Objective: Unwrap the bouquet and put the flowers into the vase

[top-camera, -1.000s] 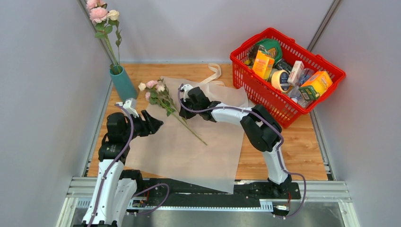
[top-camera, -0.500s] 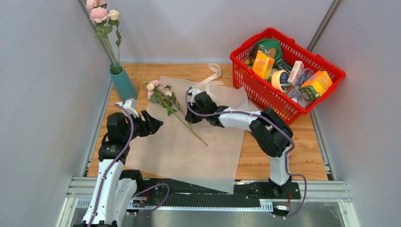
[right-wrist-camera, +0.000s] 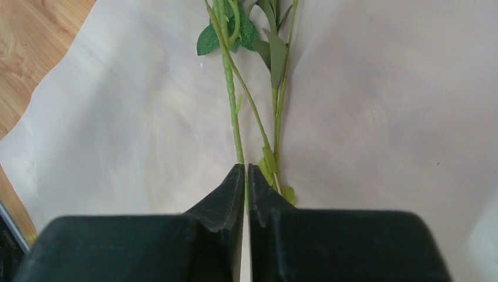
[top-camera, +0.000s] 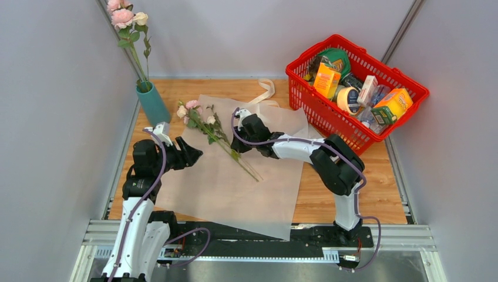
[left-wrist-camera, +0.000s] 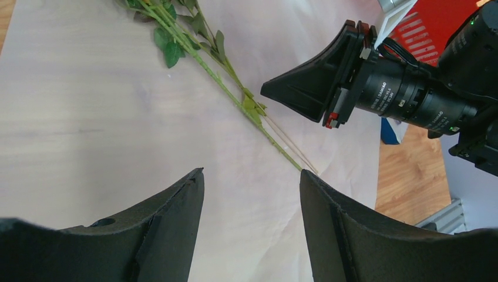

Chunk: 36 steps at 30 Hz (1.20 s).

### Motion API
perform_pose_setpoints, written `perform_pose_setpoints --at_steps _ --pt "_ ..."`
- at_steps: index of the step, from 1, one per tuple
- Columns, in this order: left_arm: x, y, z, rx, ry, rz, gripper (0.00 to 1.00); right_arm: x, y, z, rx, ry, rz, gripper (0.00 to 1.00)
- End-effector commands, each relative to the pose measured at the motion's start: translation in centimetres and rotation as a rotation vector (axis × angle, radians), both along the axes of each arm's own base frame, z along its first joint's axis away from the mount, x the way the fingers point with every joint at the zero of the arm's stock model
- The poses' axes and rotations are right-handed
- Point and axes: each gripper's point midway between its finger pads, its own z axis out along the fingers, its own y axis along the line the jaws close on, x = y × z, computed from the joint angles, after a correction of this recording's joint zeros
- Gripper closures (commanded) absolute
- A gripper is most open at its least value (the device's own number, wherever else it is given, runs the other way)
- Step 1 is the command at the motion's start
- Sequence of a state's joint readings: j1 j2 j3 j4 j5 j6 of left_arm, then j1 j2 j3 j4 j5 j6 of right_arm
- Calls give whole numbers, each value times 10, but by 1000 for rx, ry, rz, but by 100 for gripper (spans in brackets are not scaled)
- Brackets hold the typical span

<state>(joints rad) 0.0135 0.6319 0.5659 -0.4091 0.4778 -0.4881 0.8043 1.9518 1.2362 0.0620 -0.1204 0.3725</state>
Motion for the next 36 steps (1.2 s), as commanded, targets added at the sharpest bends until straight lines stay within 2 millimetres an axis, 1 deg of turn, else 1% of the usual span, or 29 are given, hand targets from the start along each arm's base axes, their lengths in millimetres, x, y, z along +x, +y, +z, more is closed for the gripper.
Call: perform_pose_setpoints --at_steps 1,3,5,7,11,19,22,24,26,27,30,34,36 --pt "3 -2 23 13 -68 -19 31 16 22 22 55 -67 30 87" --pt "3 -1 22 12 -67 -17 32 21 28 22 46 -93 63 80" --pt "3 -1 22 13 -64 -14 32 27 34 25 42 -121 81 77" --pt "3 -1 22 13 -66 -13 32 32 39 21 31 -133 97 78" --pt "3 -1 24 15 -71 -15 32 35 47 13 19 -140 141 77" --pt "3 0 25 17 -78 -11 32 36 51 -11 -13 -115 164 75" --pt "3 0 25 18 -79 -8 32 39 50 -17 -30 -117 158 77" --pt "3 1 24 19 -75 -5 31 39 51 -18 -33 -119 162 86" --pt "3 1 25 19 -77 -5 32 40 49 -13 -32 -128 156 96" --pt "3 0 24 18 -75 -7 31 40 49 -8 -26 -136 154 100" --pt "2 1 25 23 -78 -4 31 39 48 12 -3 -159 154 100" --pt "2 2 26 25 -85 -1 31 33 48 47 44 -190 160 100" --pt "2 2 25 25 -79 4 31 29 47 57 64 -189 166 100"
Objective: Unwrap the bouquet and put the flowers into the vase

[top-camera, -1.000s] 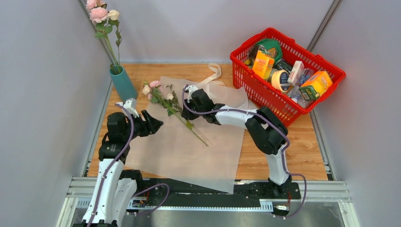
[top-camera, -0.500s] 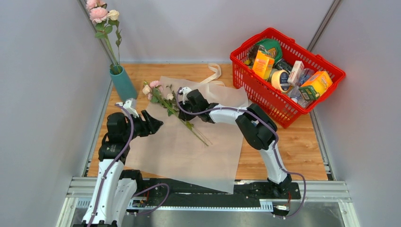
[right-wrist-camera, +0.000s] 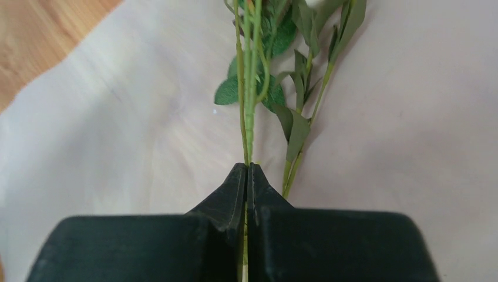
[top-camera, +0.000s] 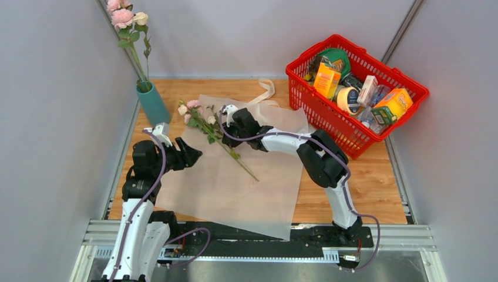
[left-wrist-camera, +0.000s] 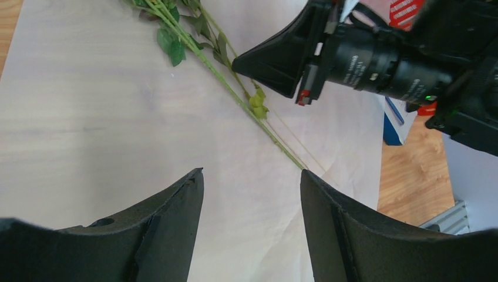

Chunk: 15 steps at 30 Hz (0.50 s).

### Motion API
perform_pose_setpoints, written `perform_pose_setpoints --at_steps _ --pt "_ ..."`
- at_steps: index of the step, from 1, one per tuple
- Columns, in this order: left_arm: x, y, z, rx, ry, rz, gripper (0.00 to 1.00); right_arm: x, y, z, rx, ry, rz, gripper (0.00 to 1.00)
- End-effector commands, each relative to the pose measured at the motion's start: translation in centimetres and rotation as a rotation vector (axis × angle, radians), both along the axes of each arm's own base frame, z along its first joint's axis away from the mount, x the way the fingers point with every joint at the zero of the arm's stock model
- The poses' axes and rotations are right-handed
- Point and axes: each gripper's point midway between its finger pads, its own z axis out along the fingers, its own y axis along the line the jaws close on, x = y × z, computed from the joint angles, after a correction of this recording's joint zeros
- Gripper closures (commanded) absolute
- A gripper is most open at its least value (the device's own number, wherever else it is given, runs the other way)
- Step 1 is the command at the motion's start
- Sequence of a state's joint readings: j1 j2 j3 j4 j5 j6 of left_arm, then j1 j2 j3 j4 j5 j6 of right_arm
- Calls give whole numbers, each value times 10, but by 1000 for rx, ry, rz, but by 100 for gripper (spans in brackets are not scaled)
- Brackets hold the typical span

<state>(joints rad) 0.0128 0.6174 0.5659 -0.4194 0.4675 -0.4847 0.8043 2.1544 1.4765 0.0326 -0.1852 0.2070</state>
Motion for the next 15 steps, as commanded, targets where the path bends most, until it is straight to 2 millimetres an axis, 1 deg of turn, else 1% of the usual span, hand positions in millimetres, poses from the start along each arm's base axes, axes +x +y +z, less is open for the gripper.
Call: perform_pose_setpoints --at_steps 1,4,5,8,10,11,12,13,14,15 --pt "4 1 24 16 -72 1 31 -7 8 77 127 -84 35 100" --pt "6 2 23 8 -64 13 31 -19 8 93 195 -69 56 100" --pt "7 1 24 3 -69 8 31 -23 9 101 223 -69 65 100" --pt "9 -4 29 -21 -78 -11 30 -37 9 116 289 -66 91 100" --pt "10 -9 35 -60 -89 -26 31 -47 8 129 326 -74 115 100" --pt "11 -13 42 -82 -118 -45 30 -51 9 133 338 -75 123 100" --pt "12 -16 44 -119 -112 -41 30 -56 8 137 353 -76 134 100" --pt "14 -19 53 -145 -149 -53 31 -62 8 141 370 -73 145 100" --pt "14 -22 54 -178 -143 -56 31 -67 8 149 395 -75 159 100" --pt "17 -23 64 -193 -183 -61 32 -74 8 153 413 -74 174 100"
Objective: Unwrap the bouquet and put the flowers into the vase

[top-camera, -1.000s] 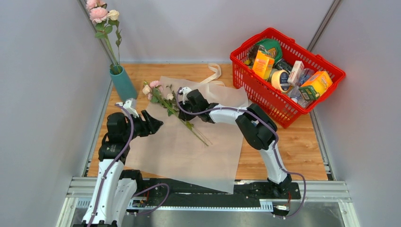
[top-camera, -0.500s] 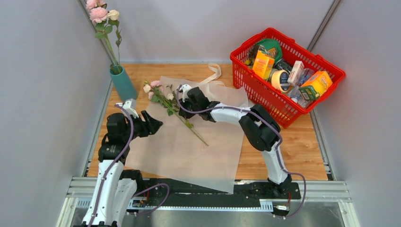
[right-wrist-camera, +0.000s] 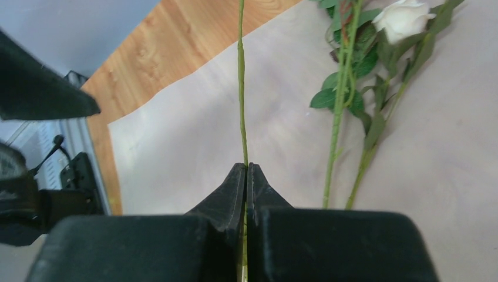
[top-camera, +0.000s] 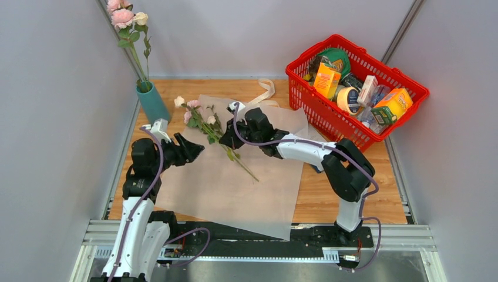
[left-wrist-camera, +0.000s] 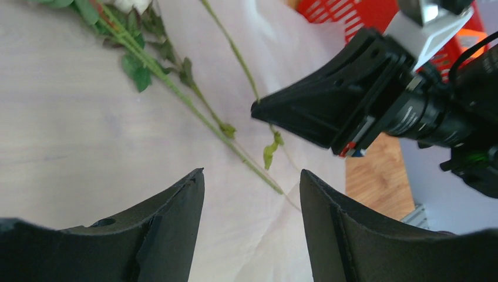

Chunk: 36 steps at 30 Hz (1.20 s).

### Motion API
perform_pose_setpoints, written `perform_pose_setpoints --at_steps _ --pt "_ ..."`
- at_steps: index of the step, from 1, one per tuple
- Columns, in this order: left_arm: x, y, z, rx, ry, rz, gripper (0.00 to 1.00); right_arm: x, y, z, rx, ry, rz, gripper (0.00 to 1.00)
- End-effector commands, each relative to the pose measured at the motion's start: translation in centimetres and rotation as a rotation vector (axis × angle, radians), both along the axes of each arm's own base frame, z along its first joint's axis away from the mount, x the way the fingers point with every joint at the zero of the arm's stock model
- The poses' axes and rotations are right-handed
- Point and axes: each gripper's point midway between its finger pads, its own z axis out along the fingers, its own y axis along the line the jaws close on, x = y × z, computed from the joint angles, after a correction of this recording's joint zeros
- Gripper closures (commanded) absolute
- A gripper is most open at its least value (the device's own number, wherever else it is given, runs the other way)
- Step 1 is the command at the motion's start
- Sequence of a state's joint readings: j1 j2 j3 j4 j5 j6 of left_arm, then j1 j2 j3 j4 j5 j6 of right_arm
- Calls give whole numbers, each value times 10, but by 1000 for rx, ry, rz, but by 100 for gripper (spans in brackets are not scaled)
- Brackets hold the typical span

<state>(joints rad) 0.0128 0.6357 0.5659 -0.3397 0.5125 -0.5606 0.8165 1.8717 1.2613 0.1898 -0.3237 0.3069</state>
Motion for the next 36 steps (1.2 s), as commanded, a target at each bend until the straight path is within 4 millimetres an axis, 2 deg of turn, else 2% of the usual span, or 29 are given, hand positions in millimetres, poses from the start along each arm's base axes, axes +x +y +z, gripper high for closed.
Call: perform_pose_setpoints --at_steps 1,2,8,9,12,15,19,20,22,23,25,26,28,30,31,32,33,34,35,36 --pt "11 -16 52 -136 -159 -46 32 -31 9 63 185 -50 88 100" --pt "13 -17 57 -145 -182 -49 32 -36 9 66 201 -52 97 100" --pt "24 -21 52 -211 -130 -51 35 -68 7 93 310 -51 122 100" --pt "25 -24 59 -224 -161 -65 37 -77 9 94 317 -53 131 100" --pt "25 -26 62 -264 -165 -62 42 -91 9 102 335 -69 136 100" --pt "22 -26 68 -281 -191 -64 50 -98 11 102 337 -66 148 100" --pt "15 -29 74 -317 -211 -71 52 -102 13 102 341 -56 158 100" --pt "13 -29 69 -328 -199 -71 53 -104 14 101 342 -54 161 100" --pt "12 -30 62 -339 -187 -74 58 -108 17 100 343 -49 176 100" --pt "12 -31 61 -347 -187 -78 65 -110 18 100 344 -46 177 100" --pt "10 -33 57 -362 -170 -83 88 -111 18 95 339 -35 173 99" --pt "10 -32 56 -363 -166 -78 100 -112 18 94 337 -31 173 96" --pt "13 -27 57 -358 -160 -30 100 -110 16 90 330 -22 153 83" --pt "16 -18 66 -319 -202 21 100 -109 12 89 321 -26 138 60" --pt "16 -14 77 -268 -260 25 100 -112 11 92 321 -35 148 47" --pt "19 -6 78 -232 -267 69 100 -114 8 92 314 -39 154 38" --pt "21 1 88 -164 -323 88 100 -116 5 95 313 -47 158 26" --pt "24 9 84 -120 -313 133 100 -118 0 96 306 -53 157 13" --pt "29 20 95 -59 -358 175 100 -120 -3 98 308 -61 154 3" --pt "30 25 98 -24 -375 193 100 -123 -8 100 308 -69 149 0"
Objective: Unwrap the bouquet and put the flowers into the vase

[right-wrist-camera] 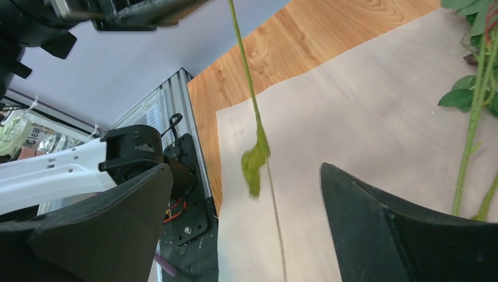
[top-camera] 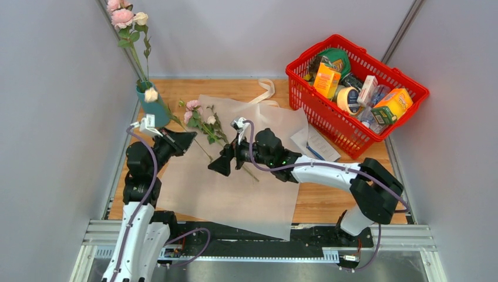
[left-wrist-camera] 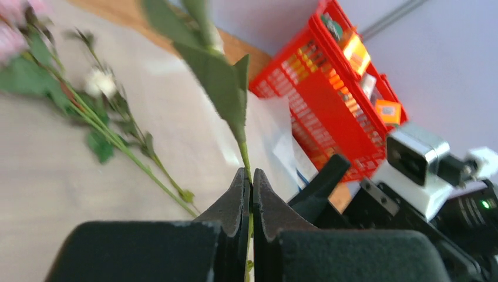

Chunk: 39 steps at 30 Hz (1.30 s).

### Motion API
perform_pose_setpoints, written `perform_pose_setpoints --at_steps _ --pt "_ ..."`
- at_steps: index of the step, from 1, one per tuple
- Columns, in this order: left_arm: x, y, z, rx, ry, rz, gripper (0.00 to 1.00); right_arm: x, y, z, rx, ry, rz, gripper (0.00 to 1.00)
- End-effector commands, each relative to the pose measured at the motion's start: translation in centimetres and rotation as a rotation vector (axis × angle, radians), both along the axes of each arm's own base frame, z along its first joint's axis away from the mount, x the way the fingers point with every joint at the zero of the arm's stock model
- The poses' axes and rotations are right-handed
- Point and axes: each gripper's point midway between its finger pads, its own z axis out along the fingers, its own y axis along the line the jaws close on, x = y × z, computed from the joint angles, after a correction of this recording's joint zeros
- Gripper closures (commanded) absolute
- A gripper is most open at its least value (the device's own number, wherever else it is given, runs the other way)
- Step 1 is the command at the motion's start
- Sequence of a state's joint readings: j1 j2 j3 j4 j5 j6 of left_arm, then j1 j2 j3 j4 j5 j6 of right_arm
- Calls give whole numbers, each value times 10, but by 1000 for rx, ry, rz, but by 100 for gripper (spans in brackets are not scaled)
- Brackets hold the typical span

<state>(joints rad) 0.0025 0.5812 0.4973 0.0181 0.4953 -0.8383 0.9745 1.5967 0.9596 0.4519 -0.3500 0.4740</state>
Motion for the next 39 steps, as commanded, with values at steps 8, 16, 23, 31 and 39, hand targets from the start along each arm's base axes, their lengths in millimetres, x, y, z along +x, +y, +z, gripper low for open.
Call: perform_pose_setpoints --at_steps 8,16,23,31,39 --pt "42 100 149 506 -420 528 100 -18 -60 50 34 -146 -98 0" --pt "68 168 249 646 -515 939 100 -8 -96 46 -4 -221 -238 0" --pt "91 201 289 808 -571 1172 100 -13 -94 49 5 -213 -209 0" --pt "128 211 294 854 -544 1155 100 -12 -96 57 14 -231 -218 0" --pt "170 215 248 915 -463 1078 100 -11 -103 54 6 -236 -245 0"
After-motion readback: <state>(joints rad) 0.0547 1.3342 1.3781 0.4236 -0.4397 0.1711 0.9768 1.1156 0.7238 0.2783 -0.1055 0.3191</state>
